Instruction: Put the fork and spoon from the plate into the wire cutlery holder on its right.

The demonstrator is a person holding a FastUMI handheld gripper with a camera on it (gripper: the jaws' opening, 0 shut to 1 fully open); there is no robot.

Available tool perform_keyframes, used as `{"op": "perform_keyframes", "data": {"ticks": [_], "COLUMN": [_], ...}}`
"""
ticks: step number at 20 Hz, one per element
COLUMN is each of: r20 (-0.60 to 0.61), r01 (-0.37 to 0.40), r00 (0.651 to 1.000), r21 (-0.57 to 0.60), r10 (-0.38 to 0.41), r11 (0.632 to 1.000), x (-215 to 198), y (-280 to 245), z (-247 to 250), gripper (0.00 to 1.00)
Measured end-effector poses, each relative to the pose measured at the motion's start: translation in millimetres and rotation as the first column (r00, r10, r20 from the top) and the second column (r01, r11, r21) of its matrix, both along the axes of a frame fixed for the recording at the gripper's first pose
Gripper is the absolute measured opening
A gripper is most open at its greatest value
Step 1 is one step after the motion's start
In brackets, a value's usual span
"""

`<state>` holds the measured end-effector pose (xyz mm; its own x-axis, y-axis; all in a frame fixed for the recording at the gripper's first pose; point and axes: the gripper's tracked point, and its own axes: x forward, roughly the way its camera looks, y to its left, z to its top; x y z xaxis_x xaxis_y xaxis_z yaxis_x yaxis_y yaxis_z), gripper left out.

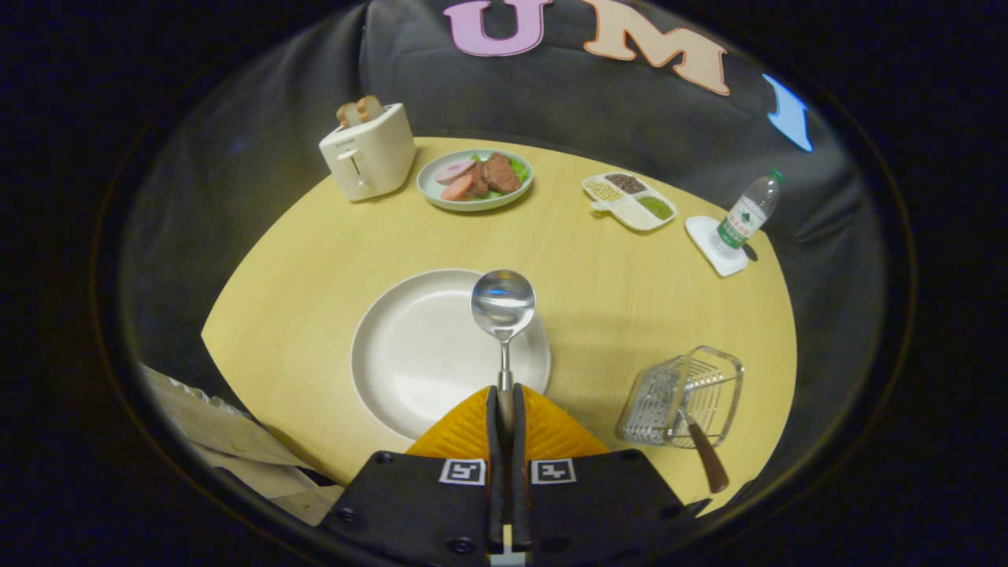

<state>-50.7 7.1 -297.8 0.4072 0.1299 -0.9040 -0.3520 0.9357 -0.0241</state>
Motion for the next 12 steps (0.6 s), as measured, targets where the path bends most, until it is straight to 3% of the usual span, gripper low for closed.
{"op": "perform_keyframes", "data": {"ticks": [12], "r20": [-0.001], "r01": [0.106], "r00": [0.994], "r21": [-0.096], "r10": [-0.107], "r11": [0.99], "x": [12.3], "y": [-96.7], "z": [32.9], "gripper": [0.07]}}
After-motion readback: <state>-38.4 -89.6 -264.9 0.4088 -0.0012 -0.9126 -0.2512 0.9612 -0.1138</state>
